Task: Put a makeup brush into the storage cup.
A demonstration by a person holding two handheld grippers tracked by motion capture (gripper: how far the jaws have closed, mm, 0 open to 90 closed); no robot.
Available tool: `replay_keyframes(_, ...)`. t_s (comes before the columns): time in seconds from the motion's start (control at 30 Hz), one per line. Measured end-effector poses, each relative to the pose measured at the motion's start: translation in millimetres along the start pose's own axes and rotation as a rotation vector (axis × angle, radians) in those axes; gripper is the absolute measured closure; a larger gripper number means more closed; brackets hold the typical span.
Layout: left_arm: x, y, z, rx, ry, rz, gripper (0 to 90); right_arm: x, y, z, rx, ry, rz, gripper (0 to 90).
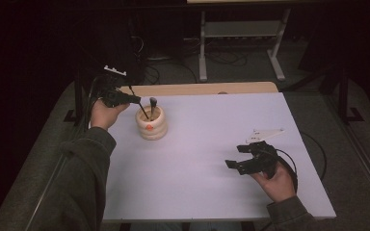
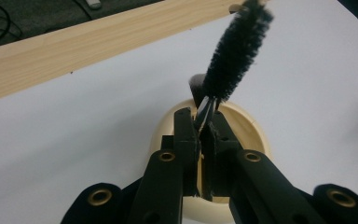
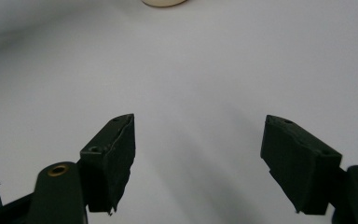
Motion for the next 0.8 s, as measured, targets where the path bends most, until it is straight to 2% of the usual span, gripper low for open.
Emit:
replay_keyframes(0.13, -1.1, 1.6, 4.8, 0.004, -0.015, 0.014, 84.3, -0.3, 0.4, 0.0, -0.002, 0.001, -0.001, 25.1)
replay_keyframes(0.33, -6.8, -1.4, 12.9, -0.003, -0.026, -0.001, 84.2, -0.4, -0.5, -0.1, -0.003, 0.001, -0.001, 25.1)
replay_keyframes(0.63, -10.6, -1.5, 19.6, -0.007, -0.04, 0.004, 84.0, 0.4, -1.2, 0.8, -0.007, -0.001, -0.009, 25.2)
replay_keyframes(0.8, -12.9, -1.4, 21.2, 0.022, -0.058, 0.004, 76.1, 0.0, -1.0, -1.1, -0.007, 0.001, 0.001, 25.1)
Point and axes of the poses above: each handheld gripper's, and its own axes: z roughly forward along the jaws, x roughly out of its top, y roughly to its right, the point moved 1 cm from there along z, roughly forward along the jaws, and after that the axes turned 15 degrees about -y, right-handed, at the moved point
